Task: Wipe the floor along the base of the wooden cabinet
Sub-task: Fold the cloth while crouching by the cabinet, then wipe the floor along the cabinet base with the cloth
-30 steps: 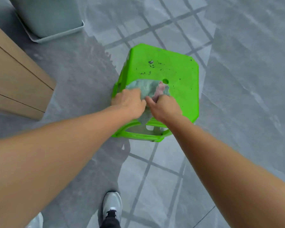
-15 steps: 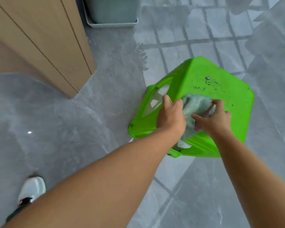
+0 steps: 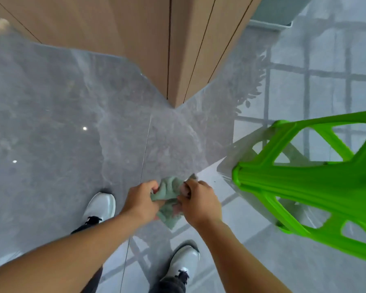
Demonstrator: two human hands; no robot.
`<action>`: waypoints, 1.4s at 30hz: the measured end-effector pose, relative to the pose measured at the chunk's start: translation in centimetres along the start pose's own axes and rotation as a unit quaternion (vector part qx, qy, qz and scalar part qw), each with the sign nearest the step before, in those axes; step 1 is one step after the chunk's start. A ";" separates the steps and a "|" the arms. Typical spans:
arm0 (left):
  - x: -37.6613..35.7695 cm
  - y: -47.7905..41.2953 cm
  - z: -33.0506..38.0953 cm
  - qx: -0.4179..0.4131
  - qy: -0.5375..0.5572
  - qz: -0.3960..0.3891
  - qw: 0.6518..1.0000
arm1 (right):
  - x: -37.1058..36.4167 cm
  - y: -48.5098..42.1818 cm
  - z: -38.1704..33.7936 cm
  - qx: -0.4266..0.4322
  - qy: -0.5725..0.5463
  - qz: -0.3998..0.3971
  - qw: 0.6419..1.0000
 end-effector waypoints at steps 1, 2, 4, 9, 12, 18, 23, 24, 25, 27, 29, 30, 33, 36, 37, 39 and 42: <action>1.6 -1.3 -0.6 0.006 0.016 0.014 1.000 | -0.5 -1.5 -1.8 0.004 -0.007 0.006 1.000; 2.8 -2.8 -0.9 0.008 0.025 0.029 0.999 | -0.8 -3.0 -3.3 0.011 -0.014 0.011 1.000; 4.6 -5.6 -0.4 -0.004 0.047 0.049 0.998 | -0.7 -5.9 -5.2 0.014 -0.027 0.019 0.999; 5.7 -11.0 1.9 -0.024 0.000 0.040 0.999 | -0.5 -12.7 -5.6 -0.012 -0.039 0.038 0.998; 3.7 -15.0 2.1 -0.012 0.007 0.029 0.999 | -1.4 -16.9 -3.9 0.006 -0.016 0.044 0.999; -3.5 -26.0 4.8 -0.063 0.141 0.050 0.987 | -0.4 -28.0 1.8 0.009 0.030 0.098 0.995; -4.0 -34.5 8.5 -0.202 0.090 0.102 0.970 | 3.2 -38.9 4.0 0.004 0.112 0.180 0.977; -2.9 -35.3 8.2 -0.230 0.020 0.110 0.967 | 3.8 -40.2 4.0 0.010 0.140 0.188 0.972; -1.5 -35.9 7.5 -0.250 -0.069 0.122 0.958 | 4.2 -41.2 3.7 0.032 0.153 0.190 0.969; 1.7 -36.8 5.1 -0.232 -0.215 0.149 0.937 | 4.3 -42.5 2.8 0.070 0.111 0.153 0.980; 4.4 -36.8 1.6 -0.135 -0.269 0.182 0.936 | 3.0 -42.8 2.3 0.063 0.059 0.083 0.993; 5.2 -36.5 -0.1 -0.087 -0.273 0.191 0.939 | 1.9 -42.7 2.0 0.051 0.061 0.058 0.995; 5.1 -36.3 -3.5 -0.027 -0.258 0.156 0.953 | -2.4 -41.6 0.8 0.022 0.120 0.061 0.991; 3.8 -37.1 -3.8 -0.028 -0.255 0.161 0.953 | -7.0 -40.2 -0.7 0.050 0.118 0.117 0.985; 3.6 -37.3 -4.0 -0.034 -0.254 0.174 0.951 | -8.4 -39.7 -0.9 0.078 0.124 0.137 0.980; 3.4 -37.5 -4.6 -0.058 -0.238 0.201 0.948 | -9.8 -39.0 -0.1 0.151 0.150 0.174 0.961; 3.3 -37.6 -5.3 -0.077 -0.227 0.214 0.947 | -7.8 -39.6 3.4 0.301 0.262 0.184 0.898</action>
Point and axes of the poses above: each hand's wrist, its own y-axis away from the middle knuckle, its own x-axis out of the back of the hand, z = x × y, the point moved 2 cm from there along -y, towards the middle knuckle, and after that the axes turned 10 degrees about y, right-handed, at the moved point
